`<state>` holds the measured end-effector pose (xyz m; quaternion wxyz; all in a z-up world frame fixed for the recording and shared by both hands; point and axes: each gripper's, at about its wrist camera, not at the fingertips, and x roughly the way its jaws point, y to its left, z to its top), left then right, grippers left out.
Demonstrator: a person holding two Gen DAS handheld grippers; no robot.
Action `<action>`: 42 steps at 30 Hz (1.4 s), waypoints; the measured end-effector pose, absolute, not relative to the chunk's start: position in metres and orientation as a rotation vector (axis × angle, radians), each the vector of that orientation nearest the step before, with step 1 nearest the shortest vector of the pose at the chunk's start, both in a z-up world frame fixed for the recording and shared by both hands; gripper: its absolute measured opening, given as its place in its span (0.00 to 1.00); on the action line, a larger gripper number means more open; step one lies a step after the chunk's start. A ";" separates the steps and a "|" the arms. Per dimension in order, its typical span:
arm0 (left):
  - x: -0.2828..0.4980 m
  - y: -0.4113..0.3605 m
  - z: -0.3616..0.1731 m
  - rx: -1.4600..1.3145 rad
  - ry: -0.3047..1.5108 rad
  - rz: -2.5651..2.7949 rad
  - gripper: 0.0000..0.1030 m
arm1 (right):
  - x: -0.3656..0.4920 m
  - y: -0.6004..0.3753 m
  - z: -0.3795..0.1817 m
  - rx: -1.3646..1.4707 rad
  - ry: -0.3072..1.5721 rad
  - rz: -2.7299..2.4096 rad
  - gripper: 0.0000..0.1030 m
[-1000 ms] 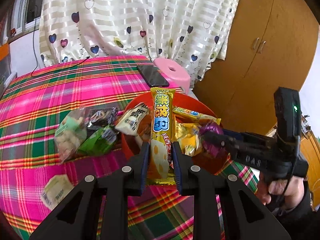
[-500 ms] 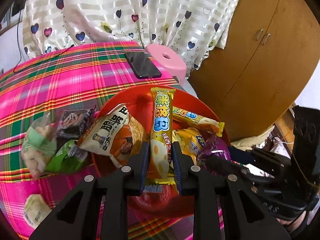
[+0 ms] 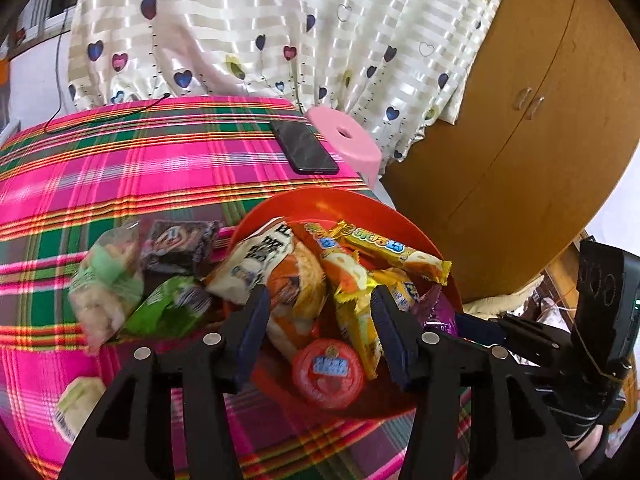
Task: Organize snacks
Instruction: 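Open both tools to drop the yellow bar and purple bag into the basket, then withdraw both open tools from the basket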
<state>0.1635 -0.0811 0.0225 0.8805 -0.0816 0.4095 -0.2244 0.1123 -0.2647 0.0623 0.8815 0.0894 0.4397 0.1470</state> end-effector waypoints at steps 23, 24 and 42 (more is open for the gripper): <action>0.122 -0.033 0.021 -0.211 0.844 -0.405 0.52 | 0.107 -0.248 0.054 0.128 0.981 0.310 0.42; 0.120 -0.031 0.021 -0.211 0.842 -0.402 0.52 | 0.105 -0.249 0.056 0.130 0.973 0.310 0.42; 0.074 0.014 0.018 -0.286 0.827 -0.374 0.52 | 0.072 -0.199 0.098 0.078 0.899 0.390 0.44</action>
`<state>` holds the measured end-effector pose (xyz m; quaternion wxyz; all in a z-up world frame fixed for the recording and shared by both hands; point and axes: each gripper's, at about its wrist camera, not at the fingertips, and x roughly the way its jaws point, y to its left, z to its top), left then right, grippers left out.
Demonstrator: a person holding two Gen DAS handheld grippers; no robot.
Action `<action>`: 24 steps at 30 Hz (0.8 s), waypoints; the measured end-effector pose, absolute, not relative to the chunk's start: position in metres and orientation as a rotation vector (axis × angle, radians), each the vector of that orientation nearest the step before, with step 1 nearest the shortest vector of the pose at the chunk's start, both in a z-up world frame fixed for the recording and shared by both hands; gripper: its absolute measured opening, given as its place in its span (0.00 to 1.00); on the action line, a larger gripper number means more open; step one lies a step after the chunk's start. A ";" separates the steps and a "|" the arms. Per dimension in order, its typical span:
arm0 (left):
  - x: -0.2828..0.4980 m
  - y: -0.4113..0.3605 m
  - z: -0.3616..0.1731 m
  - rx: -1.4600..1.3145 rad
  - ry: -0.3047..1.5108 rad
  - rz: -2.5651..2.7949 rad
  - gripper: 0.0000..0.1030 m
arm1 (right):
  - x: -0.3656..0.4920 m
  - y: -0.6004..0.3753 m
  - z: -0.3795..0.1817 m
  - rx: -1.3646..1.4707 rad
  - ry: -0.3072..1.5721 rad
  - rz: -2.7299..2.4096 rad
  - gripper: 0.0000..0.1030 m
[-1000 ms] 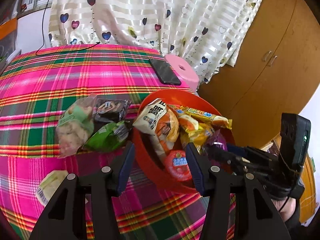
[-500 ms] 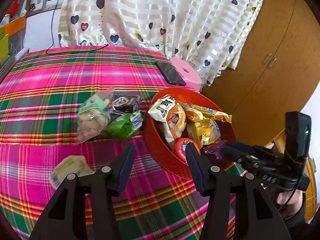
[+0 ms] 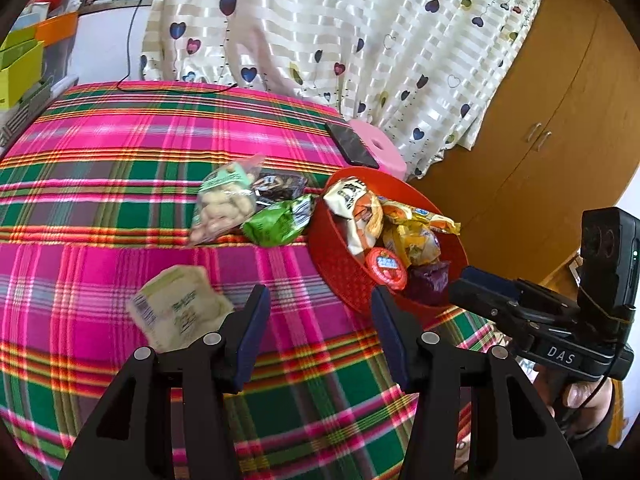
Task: Organize snacks
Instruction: 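Withdraw both open tools from the basket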
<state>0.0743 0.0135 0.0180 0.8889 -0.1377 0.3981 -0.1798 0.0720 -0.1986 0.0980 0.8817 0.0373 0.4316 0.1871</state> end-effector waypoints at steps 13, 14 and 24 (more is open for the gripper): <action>0.060 0.029 0.017 -0.291 0.817 -0.338 0.52 | 0.062 -0.165 0.098 0.043 0.911 0.452 0.45; 0.059 0.029 0.018 -0.290 0.816 -0.337 0.52 | 0.062 -0.166 0.098 0.043 0.913 0.453 0.45; 0.057 0.036 0.018 -0.294 0.810 -0.312 0.52 | 0.062 -0.163 0.095 0.047 0.924 0.465 0.45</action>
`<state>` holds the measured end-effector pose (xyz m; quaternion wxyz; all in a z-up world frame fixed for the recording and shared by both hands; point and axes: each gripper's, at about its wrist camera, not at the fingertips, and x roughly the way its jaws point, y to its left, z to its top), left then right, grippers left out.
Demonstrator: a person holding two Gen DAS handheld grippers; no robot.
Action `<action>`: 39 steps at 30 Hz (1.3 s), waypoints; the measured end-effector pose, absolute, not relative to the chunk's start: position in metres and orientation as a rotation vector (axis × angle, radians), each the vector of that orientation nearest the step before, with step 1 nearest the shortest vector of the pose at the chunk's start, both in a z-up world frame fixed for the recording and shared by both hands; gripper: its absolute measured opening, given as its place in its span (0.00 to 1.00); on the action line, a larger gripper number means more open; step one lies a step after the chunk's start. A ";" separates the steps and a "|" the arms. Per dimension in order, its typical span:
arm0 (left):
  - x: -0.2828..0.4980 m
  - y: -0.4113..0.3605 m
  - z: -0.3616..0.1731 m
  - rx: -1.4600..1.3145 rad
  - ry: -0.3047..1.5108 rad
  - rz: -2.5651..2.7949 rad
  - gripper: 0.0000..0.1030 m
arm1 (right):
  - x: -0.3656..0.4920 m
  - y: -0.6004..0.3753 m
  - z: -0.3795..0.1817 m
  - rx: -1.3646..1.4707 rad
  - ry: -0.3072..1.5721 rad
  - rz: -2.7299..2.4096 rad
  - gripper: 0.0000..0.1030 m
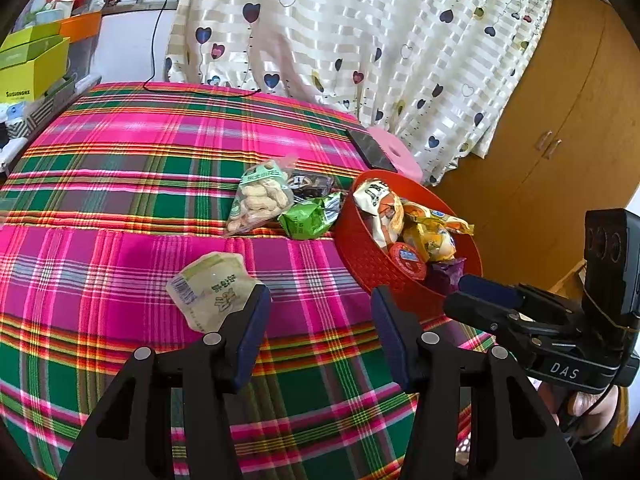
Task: Organize snacks
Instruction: 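Withdraw both open tools from the basket, then move the open left tool down onto the white-and-green snack bag and close it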
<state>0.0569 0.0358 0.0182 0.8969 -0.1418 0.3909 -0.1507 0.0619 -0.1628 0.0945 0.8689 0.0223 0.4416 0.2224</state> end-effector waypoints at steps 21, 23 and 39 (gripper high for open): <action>0.077 0.067 -0.014 -0.348 0.900 -0.156 0.53 | 0.069 -0.147 0.086 0.036 0.946 0.499 0.46; 0.080 0.070 -0.021 -0.359 0.914 -0.141 0.59 | 0.070 -0.146 0.086 0.036 0.947 0.499 0.47; 0.110 0.060 -0.051 -0.340 0.963 -0.094 0.70 | 0.087 -0.142 0.077 0.030 0.970 0.520 0.47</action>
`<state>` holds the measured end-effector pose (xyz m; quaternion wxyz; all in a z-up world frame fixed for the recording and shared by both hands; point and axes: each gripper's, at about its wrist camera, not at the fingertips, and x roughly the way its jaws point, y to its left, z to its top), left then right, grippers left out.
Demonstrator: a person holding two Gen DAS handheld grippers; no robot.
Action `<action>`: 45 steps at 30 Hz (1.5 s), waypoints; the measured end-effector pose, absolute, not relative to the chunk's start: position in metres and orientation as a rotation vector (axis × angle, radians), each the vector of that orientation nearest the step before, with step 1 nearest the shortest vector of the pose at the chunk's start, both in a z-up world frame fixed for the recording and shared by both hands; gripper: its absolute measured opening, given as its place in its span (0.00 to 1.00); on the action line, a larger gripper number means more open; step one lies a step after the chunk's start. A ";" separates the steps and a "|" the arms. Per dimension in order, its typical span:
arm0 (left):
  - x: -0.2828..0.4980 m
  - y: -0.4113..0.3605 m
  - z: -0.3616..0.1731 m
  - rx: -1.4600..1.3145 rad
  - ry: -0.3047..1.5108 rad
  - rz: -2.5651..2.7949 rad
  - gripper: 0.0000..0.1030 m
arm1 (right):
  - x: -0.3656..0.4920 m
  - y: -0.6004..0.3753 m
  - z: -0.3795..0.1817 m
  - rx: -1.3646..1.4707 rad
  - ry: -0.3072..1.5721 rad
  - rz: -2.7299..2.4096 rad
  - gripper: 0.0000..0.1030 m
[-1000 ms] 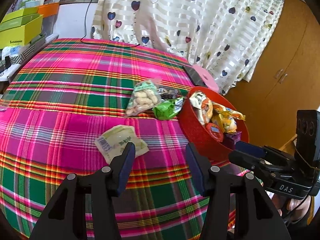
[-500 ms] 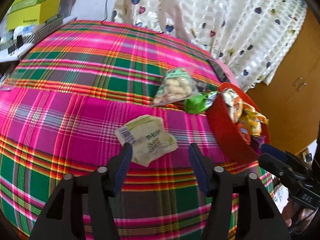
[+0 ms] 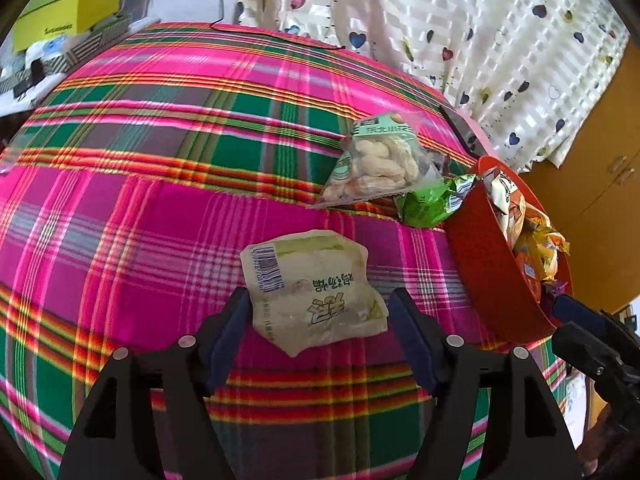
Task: Organize snacks
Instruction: 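Move the open left tool down onto the white-and-green snack bag and close it, then grasp the clear peanut bag with the right tool while the left tool holds the white bag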
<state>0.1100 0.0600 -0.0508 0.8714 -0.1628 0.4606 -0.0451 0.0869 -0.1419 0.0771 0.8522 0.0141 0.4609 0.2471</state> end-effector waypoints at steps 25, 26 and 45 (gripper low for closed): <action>0.106 0.051 -0.054 -0.073 0.887 -0.046 0.71 | 0.111 -0.125 0.077 0.012 0.970 0.526 0.47; 0.105 0.053 -0.053 -0.082 0.882 -0.043 0.71 | 0.113 -0.123 0.077 0.010 0.969 0.526 0.47; 0.086 0.111 -0.028 -0.239 0.778 -0.027 0.71 | 0.191 -0.053 0.065 -0.008 1.006 0.521 0.50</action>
